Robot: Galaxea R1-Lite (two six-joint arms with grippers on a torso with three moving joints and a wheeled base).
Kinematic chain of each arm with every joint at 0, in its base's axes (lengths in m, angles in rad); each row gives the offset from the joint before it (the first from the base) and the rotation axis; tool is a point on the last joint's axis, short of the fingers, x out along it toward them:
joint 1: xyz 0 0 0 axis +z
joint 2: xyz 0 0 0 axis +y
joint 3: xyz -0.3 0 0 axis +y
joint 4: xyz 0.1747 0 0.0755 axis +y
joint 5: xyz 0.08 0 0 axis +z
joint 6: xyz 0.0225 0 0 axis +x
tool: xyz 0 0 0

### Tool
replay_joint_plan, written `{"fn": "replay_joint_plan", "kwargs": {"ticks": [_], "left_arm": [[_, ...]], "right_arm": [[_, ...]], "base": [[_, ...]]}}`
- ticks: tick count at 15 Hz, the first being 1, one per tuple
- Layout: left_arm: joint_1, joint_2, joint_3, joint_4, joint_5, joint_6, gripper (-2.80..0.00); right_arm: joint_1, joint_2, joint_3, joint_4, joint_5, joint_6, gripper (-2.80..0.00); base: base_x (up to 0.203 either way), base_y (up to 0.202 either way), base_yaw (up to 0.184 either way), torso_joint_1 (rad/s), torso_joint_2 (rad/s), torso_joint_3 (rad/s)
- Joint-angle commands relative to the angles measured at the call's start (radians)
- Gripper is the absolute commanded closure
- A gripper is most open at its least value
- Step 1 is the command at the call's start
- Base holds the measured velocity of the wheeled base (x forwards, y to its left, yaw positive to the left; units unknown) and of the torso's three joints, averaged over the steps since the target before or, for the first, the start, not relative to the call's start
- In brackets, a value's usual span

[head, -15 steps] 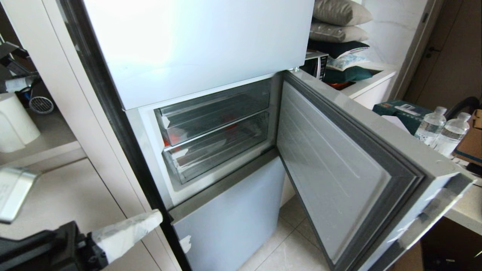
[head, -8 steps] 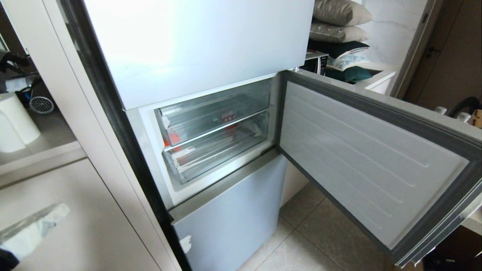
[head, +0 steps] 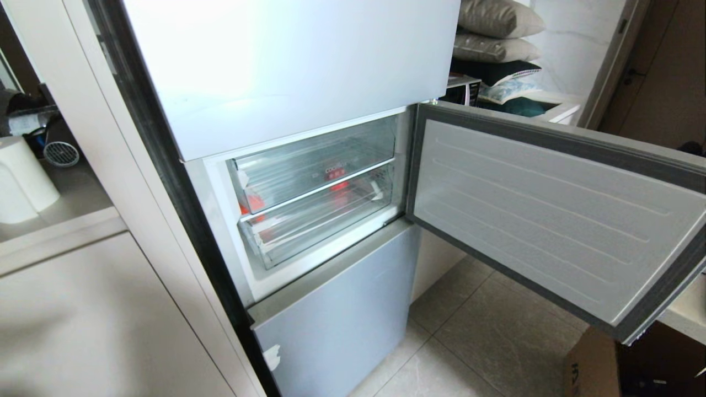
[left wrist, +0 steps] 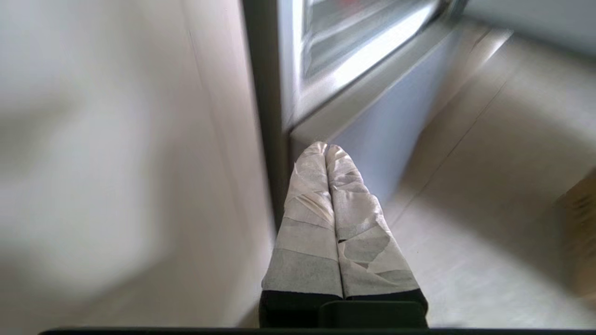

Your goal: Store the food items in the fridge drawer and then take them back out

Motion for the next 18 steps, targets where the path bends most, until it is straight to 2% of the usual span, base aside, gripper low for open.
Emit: {"fn": "replay_joint_plan", "kwargs": {"ticks": [1, 3, 5, 7, 9, 10, 11, 18], "left_arm": [[0.003, -0.085, 0.027, 0.11, 0.052, 0.018, 0.0], [0.058, -0.085, 0.008, 0.175, 0.071, 0.02, 0.0], [0.102, -0.136, -0.008, 0.229, 0.057, 0.019, 0.0], [0.093, -0.257, -0.007, 0.238, 0.031, 0.015, 0.0], [0.084, -0.366, 0.016, 0.23, -0.038, 0.018, 0.0], [0.081, -0.374, 0.028, 0.215, -0.042, 0.005, 0.0], [0.078, -0.366, 0.036, 0.204, -0.042, -0.037, 0.0], [0.078, -0.364, 0.037, 0.201, -0.042, -0.035, 0.0]], "right_arm": [[0.0, 0.0, 0.0, 0.0, 0.0, -0.001, 0.0], [0.0, 0.0, 0.0, 0.0, 0.0, -0.001, 0.0], [0.0, 0.0, 0.0, 0.0, 0.0, -0.001, 0.0], [0.0, 0.0, 0.0, 0.0, 0.0, 0.0, 0.0], [0.0, 0.0, 0.0, 0.0, -0.001, 0.002, 0.0], [0.0, 0.0, 0.0, 0.0, -0.001, 0.002, 0.0], [0.0, 0.0, 0.0, 0.0, -0.001, 0.002, 0.0], [0.0, 0.0, 0.0, 0.0, -0.001, 0.002, 0.0]], "base": [[0.0, 0.0, 0.0, 0.0, 0.0, 0.0], [0.0, 0.0, 0.0, 0.0, 0.0, 0.0], [0.0, 0.0, 0.0, 0.0, 0.0, 0.0], [0.0, 0.0, 0.0, 0.0, 0.0, 0.0], [0.0, 0.0, 0.0, 0.0, 0.0, 0.0], [0.0, 0.0, 0.0, 0.0, 0.0, 0.0], [0.0, 0.0, 0.0, 0.0, 0.0, 0.0], [0.0, 0.0, 0.0, 0.0, 0.0, 0.0]]}}
